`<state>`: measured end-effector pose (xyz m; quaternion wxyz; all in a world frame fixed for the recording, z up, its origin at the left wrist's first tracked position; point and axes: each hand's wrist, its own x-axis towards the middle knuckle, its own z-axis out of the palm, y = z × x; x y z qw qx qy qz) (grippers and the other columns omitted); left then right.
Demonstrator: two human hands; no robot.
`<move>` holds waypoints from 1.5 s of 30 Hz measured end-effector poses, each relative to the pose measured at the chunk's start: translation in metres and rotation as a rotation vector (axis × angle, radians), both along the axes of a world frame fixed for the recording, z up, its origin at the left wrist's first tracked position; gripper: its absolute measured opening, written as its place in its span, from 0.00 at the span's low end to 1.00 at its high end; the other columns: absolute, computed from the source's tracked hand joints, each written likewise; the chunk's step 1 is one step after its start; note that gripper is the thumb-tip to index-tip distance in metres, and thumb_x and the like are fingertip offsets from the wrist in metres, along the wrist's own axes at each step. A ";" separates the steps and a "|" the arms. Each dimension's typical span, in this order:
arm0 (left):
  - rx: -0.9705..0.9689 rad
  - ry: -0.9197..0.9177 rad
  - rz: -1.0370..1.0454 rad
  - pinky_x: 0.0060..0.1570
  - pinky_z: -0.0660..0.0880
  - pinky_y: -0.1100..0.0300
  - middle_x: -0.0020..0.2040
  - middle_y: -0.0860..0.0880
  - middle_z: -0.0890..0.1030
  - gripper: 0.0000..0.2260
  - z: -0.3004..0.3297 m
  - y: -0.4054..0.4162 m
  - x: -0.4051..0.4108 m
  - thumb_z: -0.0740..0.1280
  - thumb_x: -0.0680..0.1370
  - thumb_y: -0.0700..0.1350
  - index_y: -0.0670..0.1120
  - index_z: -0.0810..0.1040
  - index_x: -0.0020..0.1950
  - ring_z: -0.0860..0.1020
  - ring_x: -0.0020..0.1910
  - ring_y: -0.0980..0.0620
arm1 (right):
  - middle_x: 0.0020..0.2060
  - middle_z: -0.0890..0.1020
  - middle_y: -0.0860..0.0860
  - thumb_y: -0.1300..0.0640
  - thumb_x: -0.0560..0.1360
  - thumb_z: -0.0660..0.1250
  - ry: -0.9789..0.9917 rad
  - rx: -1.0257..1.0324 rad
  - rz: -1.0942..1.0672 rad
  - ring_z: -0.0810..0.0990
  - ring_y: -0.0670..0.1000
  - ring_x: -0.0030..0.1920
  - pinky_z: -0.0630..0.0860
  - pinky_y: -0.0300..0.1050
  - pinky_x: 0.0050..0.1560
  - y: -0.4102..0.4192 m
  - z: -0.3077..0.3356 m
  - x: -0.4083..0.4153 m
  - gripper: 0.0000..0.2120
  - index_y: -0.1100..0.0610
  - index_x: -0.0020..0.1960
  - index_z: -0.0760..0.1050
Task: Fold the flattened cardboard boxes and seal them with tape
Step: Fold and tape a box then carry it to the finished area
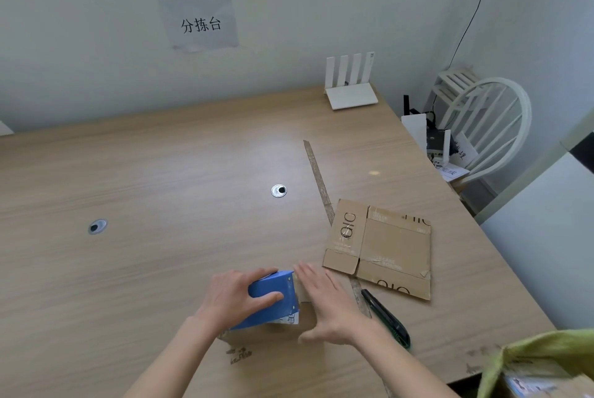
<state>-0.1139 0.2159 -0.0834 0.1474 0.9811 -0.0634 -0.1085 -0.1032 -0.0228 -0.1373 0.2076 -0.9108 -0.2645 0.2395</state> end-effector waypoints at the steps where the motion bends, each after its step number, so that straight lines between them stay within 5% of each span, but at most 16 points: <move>1: -0.003 0.007 -0.003 0.34 0.65 0.70 0.46 0.67 0.81 0.22 0.001 0.001 0.000 0.61 0.73 0.71 0.70 0.71 0.67 0.73 0.35 0.66 | 0.81 0.44 0.41 0.39 0.66 0.77 -0.027 -0.062 0.035 0.41 0.44 0.81 0.39 0.47 0.80 0.005 -0.002 0.001 0.61 0.49 0.83 0.38; 4: 0.002 0.042 -0.046 0.36 0.66 0.70 0.48 0.67 0.80 0.23 0.006 0.007 0.001 0.60 0.74 0.71 0.69 0.71 0.67 0.75 0.39 0.64 | 0.78 0.60 0.47 0.40 0.64 0.79 -0.106 -0.104 0.022 0.59 0.50 0.78 0.51 0.48 0.79 0.009 -0.009 0.003 0.57 0.51 0.82 0.49; 6: 0.055 0.048 -0.084 0.37 0.67 0.67 0.50 0.63 0.82 0.23 0.009 0.016 0.000 0.59 0.73 0.71 0.69 0.71 0.67 0.77 0.41 0.60 | 0.78 0.62 0.47 0.39 0.65 0.78 -0.135 -0.116 0.051 0.61 0.50 0.77 0.53 0.47 0.78 0.005 -0.010 0.005 0.55 0.51 0.82 0.52; 12: 0.114 0.119 -0.017 0.41 0.72 0.61 0.49 0.61 0.82 0.21 0.011 0.063 -0.020 0.59 0.73 0.70 0.68 0.75 0.64 0.78 0.43 0.57 | 0.79 0.60 0.45 0.38 0.66 0.77 -0.154 -0.132 0.080 0.60 0.48 0.77 0.50 0.45 0.79 0.005 -0.008 0.006 0.54 0.49 0.82 0.51; 19: 0.142 0.148 0.075 0.36 0.69 0.64 0.45 0.62 0.80 0.22 0.006 0.116 -0.049 0.57 0.72 0.73 0.69 0.75 0.62 0.77 0.43 0.58 | 0.80 0.58 0.45 0.38 0.67 0.76 -0.149 -0.189 0.078 0.59 0.50 0.78 0.60 0.46 0.77 0.003 -0.004 0.008 0.54 0.48 0.83 0.50; 26: 0.061 0.193 0.136 0.38 0.69 0.63 0.43 0.59 0.80 0.17 0.002 0.126 -0.057 0.60 0.72 0.71 0.66 0.78 0.56 0.76 0.42 0.57 | 0.80 0.57 0.42 0.38 0.68 0.75 -0.170 -0.195 0.110 0.57 0.46 0.78 0.55 0.40 0.76 0.002 -0.002 0.005 0.52 0.46 0.83 0.49; 34: -0.007 0.189 0.131 0.46 0.73 0.62 0.47 0.63 0.81 0.20 -0.010 0.139 -0.070 0.60 0.71 0.72 0.69 0.75 0.60 0.77 0.45 0.59 | 0.81 0.55 0.43 0.40 0.68 0.76 -0.138 -0.199 0.096 0.55 0.46 0.79 0.52 0.40 0.77 0.007 0.002 0.004 0.53 0.46 0.83 0.48; 39: -0.016 0.201 0.102 0.44 0.73 0.61 0.43 0.63 0.81 0.10 -0.005 0.143 -0.067 0.60 0.71 0.72 0.74 0.73 0.50 0.77 0.42 0.59 | 0.81 0.55 0.42 0.39 0.67 0.76 -0.120 -0.205 0.100 0.54 0.46 0.79 0.50 0.41 0.78 0.010 0.003 0.005 0.54 0.45 0.83 0.49; 45: 0.029 0.216 0.124 0.41 0.71 0.65 0.42 0.64 0.81 0.13 -0.002 0.173 -0.080 0.62 0.69 0.70 0.74 0.75 0.52 0.76 0.41 0.61 | 0.80 0.56 0.41 0.38 0.66 0.76 -0.121 -0.229 0.101 0.56 0.45 0.79 0.53 0.40 0.77 0.009 0.003 0.005 0.54 0.44 0.83 0.48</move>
